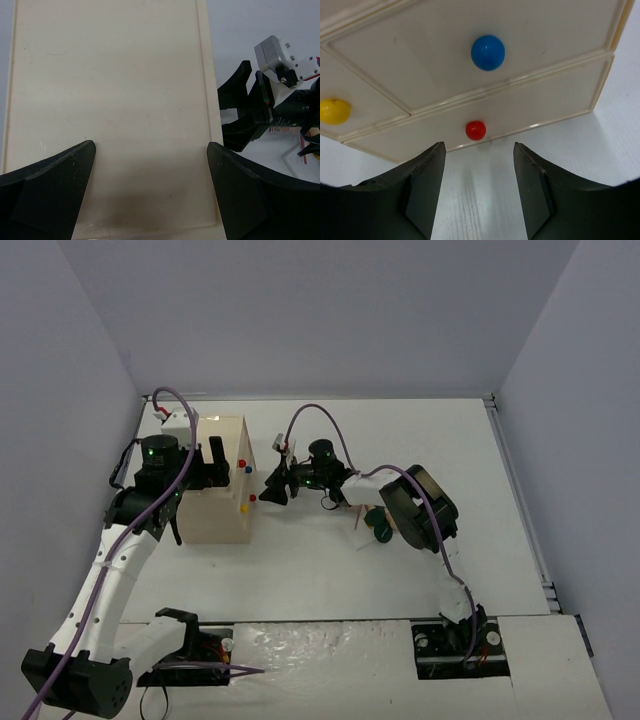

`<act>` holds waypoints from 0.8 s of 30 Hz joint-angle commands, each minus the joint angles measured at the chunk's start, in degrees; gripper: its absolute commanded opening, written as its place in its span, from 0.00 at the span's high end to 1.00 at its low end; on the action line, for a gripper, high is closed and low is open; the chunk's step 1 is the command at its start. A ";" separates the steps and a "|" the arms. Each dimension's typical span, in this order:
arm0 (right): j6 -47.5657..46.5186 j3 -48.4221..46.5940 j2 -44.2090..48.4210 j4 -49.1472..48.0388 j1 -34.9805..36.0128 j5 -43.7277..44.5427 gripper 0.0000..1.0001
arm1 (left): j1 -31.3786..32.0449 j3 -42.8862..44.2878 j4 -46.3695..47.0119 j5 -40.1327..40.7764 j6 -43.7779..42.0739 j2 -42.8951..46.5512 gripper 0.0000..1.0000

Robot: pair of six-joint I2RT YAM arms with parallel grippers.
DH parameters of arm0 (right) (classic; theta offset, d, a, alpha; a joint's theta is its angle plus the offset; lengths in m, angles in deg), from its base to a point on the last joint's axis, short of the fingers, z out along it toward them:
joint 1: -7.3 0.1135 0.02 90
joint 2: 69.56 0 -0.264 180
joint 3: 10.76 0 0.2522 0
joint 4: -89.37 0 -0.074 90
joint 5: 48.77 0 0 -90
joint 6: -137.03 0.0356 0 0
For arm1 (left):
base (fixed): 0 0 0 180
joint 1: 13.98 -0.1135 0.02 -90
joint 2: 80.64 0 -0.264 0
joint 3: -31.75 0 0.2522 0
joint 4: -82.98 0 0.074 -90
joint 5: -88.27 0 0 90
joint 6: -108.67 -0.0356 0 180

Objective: Organize the makeup

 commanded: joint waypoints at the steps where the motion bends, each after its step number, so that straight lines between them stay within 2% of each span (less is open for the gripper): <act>1: -2.11 -5.25 -0.72 -3.71 1.12 -3.62 0.47 | -0.70 0.52 1.26 -1.53 1.36 -0.16 0.07; 13: -3.09 -9.90 -5.31 -1.02 2.79 -6.87 0.47 | -0.79 0.51 1.17 -2.11 1.55 -0.78 0.07; 24: -3.17 -11.08 -6.32 -1.03 2.88 -6.27 0.49 | -0.87 0.43 1.09 -2.38 1.63 -0.96 0.07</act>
